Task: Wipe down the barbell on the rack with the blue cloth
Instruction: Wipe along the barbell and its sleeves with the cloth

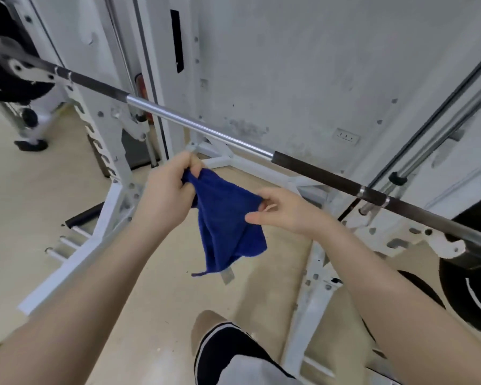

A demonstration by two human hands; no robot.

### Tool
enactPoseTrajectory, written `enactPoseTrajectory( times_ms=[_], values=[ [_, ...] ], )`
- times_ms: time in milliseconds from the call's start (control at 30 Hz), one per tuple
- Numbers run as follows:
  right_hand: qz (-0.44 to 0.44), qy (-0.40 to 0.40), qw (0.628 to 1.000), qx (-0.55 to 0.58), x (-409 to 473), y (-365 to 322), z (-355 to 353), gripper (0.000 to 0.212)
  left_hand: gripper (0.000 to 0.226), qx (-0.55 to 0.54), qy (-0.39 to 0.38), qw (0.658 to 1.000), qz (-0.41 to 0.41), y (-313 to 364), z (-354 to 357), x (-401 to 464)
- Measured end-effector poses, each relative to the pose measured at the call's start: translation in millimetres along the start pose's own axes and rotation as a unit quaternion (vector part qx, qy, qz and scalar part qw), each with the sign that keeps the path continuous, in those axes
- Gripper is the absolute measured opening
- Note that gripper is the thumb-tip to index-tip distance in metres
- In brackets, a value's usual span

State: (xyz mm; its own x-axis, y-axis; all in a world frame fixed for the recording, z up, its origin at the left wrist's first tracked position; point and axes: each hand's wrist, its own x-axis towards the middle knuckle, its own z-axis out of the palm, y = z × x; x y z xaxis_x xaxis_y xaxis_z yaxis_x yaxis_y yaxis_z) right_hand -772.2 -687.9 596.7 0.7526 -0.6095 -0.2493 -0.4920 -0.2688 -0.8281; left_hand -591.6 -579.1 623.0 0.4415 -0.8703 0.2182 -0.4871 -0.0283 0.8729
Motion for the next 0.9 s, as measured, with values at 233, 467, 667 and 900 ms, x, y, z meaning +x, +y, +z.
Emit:
enactPoseTrajectory(
  times_ms=[233,467,667,900],
  values=[
    [-0.065,0.047,0.996,0.036,127,-42,23,0.021,0.016,-0.069,0.002,0.986,-0.153,-74,-66,90],
    [-0.028,-0.023,0.928,0.370,262,-114,54,0.025,0.025,-0.470,-0.022,0.822,-0.321,-144,-136,172],
    [0.015,-0.035,0.850,0.525,349,-174,92,0.034,0.051,-0.591,-0.051,0.754,-0.282,-189,-198,226],
    [0.122,-0.031,0.850,0.512,399,-199,113,0.027,0.016,-0.382,-0.060,0.885,-0.258,-235,-238,278]
  ],
)
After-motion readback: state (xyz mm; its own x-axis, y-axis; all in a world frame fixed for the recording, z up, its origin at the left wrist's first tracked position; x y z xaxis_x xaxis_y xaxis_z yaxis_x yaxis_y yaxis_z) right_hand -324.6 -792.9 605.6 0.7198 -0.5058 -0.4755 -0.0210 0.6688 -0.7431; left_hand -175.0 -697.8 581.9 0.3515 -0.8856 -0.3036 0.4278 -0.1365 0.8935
